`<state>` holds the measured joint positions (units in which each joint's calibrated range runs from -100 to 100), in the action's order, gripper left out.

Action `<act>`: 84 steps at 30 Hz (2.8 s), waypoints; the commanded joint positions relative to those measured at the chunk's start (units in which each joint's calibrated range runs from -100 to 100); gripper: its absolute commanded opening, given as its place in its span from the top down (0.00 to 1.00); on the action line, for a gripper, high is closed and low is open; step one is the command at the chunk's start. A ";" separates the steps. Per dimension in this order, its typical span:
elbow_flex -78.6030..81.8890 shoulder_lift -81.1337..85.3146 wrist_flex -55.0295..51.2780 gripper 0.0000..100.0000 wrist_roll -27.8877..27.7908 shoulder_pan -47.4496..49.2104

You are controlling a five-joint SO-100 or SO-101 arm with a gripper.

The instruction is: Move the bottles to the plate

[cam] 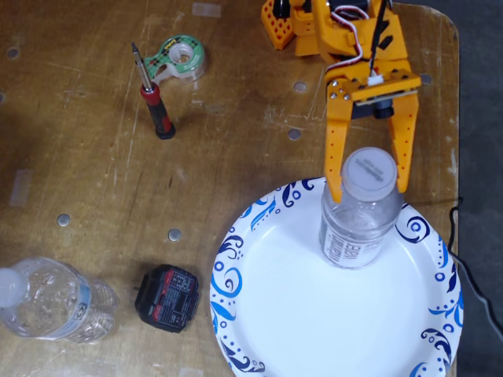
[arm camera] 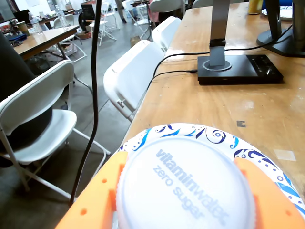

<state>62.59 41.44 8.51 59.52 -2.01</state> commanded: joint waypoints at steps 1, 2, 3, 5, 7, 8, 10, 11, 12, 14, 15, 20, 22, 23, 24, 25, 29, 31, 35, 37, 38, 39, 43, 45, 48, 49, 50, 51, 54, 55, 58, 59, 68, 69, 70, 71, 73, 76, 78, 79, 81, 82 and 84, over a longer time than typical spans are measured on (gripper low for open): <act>0.11 0.63 0.02 0.83 0.26 1.30; -0.07 0.63 0.02 0.83 0.26 1.84; -0.34 0.63 0.02 0.83 0.36 2.28; -0.97 0.63 -0.24 0.82 0.47 2.71; -1.06 0.63 0.19 0.82 0.47 2.81; -1.24 0.63 0.11 0.82 0.47 2.81; -1.60 0.63 -0.50 0.82 0.36 2.81; -1.60 0.63 -0.50 0.82 0.26 2.71; -1.60 0.63 -0.59 0.82 0.16 2.71; -1.60 0.63 -0.59 0.82 0.16 2.71; -1.69 0.63 -0.59 0.82 0.16 2.71; -3.31 0.55 -0.68 0.82 0.16 2.71; -4.12 0.46 -0.76 0.82 0.16 2.71; -4.75 0.38 -1.11 0.82 0.10 2.71; -5.56 -0.04 -2.51 0.82 0.05 2.71; -6.64 -0.72 -4.33 0.82 0.05 2.71; -13.04 -4.26 -9.56 0.82 0.05 2.71; -15.02 -6.37 -9.56 0.82 0.05 2.71; -18.99 -10.16 -9.82 0.82 0.05 2.49; -20.43 -11.76 -9.56 0.82 0.05 2.28; -21.24 -12.44 -9.47 0.82 0.05 2.17; -22.32 -13.20 -9.73 0.82 0.05 2.06; -24.48 -16.15 -9.73 0.82 -1.04 1.74; -24.03 -16.40 -9.38 0.82 -1.15 1.63; -23.58 -15.22 -9.64 0.82 -1.15 1.63; -23.58 -14.97 -9.90 0.82 -1.15 1.63; -23.58 -14.71 -10.08 0.82 -1.15 1.63; -23.58 -14.63 -10.16 0.82 -1.15 1.63; -23.49 -14.63 -10.16 0.82 -1.15 1.52; -23.49 -14.63 -10.16 0.82 -1.15 1.52; -22.68 -14.63 -9.47 0.81 -1.10 1.52; -22.41 -14.63 -9.29 0.80 -1.10 1.52; -20.52 -14.38 -9.29 0.76 -1.04 0.77; -20.25 -13.87 -9.29 0.76 -1.04 0.77; -19.71 -13.20 -9.29 0.76 -0.78 0.77; -18.81 -12.44 -9.29 0.76 -0.10 0.66; -17.27 -10.75 -9.29 0.76 0.52 0.33; -15.02 -8.47 -9.29 0.76 0.57 0.33; -13.94 -7.21 -9.29 0.75 0.63 0.33; -13.49 -6.54 -9.29 0.75 0.78 0.44; -12.77 -5.52 -9.38 0.71 0.83 0.87; -12.59 -5.19 -9.38 0.69 0.83 0.98; -12.41 -4.85 -9.38 0.68 0.68 1.09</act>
<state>50.45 34.40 -1.36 60.20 -1.19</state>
